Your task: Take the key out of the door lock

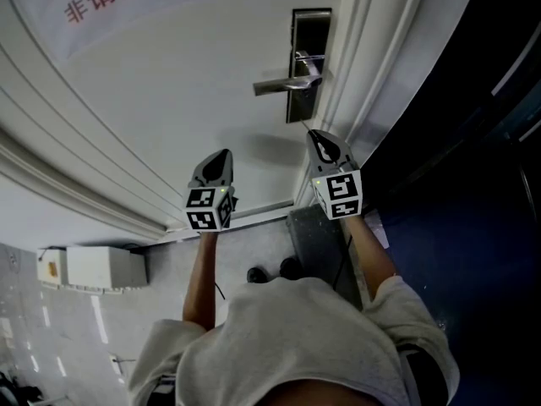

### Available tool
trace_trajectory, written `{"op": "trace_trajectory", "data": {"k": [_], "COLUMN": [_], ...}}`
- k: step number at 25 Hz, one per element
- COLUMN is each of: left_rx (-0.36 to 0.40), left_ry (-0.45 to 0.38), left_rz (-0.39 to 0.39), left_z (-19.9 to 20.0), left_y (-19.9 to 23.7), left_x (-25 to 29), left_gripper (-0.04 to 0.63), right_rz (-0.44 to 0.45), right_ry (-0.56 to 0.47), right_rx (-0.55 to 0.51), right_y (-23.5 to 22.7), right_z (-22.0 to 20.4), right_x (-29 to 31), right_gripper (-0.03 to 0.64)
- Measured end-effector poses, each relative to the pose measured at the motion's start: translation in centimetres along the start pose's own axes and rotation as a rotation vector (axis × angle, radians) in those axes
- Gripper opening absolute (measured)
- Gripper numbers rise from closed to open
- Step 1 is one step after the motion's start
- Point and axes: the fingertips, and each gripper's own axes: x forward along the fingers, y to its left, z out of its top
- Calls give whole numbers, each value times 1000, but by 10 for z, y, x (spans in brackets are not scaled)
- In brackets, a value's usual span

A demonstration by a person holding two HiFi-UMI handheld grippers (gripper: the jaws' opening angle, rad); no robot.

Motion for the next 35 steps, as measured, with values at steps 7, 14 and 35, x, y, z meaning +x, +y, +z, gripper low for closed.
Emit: {"op": "trace_trajectory", "data": {"k": [7,14,35], "left_rx": [-12,-27,-57], "left_ry": [4,-6,-37], "left_rz": [11,61,253], "left_z": [-5,-7,-6], "left_y": [2,19,83], "left_x": [-2,-13,-69], "left_gripper": [18,18,18], "right_rz": [3,42,242], "right_ry": [-30,-44,-106], "right_rx": [172,200,159], "right_y": [-7,11,91], "right_z": [-20,-22,13], "right_x": [-5,4,52], "right_gripper": [29,29,29]}}
